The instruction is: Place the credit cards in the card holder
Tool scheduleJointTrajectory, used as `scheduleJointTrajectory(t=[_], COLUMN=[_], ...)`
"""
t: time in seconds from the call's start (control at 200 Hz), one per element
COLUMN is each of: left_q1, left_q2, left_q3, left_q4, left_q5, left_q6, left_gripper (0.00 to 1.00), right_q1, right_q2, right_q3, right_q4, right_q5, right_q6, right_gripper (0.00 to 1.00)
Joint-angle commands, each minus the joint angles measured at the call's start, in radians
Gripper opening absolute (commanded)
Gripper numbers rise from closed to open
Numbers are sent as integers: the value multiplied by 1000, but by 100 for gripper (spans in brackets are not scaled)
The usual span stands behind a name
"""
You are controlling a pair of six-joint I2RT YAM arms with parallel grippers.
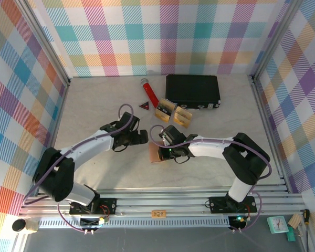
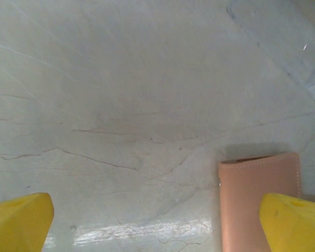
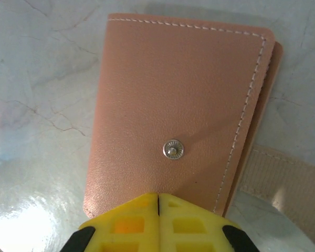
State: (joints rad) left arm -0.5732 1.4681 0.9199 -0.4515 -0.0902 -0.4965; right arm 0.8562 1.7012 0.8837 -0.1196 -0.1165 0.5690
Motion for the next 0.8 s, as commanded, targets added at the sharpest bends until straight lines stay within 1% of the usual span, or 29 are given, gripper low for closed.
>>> scheduleJointTrajectory(t=[0.0, 0.31, 0.54, 0.76, 0.8], left_q1=[-36, -83, -85, -86, -89], left_q2=[49, 147, 185, 218, 220], left_q3=[45, 47, 27, 7, 2], left_q4=[-26, 49, 64, 72, 73], left_q5=[-16, -23, -48, -65, -74], left_q6=[41, 37, 26, 26, 24], left_gripper=[100, 100, 100, 100, 100], right_q1=[-6, -6, -6, -12, -19], right_q2=[15, 25, 26, -12, -29], right_q3=[-24, -33, -34, -14, -8], right_q4=[36, 55, 61, 28, 15], right_q5=[-11, -15, -22, -25, -25], right_q6=[20, 35, 39, 34, 30], right_gripper=[0, 0, 0, 0, 3])
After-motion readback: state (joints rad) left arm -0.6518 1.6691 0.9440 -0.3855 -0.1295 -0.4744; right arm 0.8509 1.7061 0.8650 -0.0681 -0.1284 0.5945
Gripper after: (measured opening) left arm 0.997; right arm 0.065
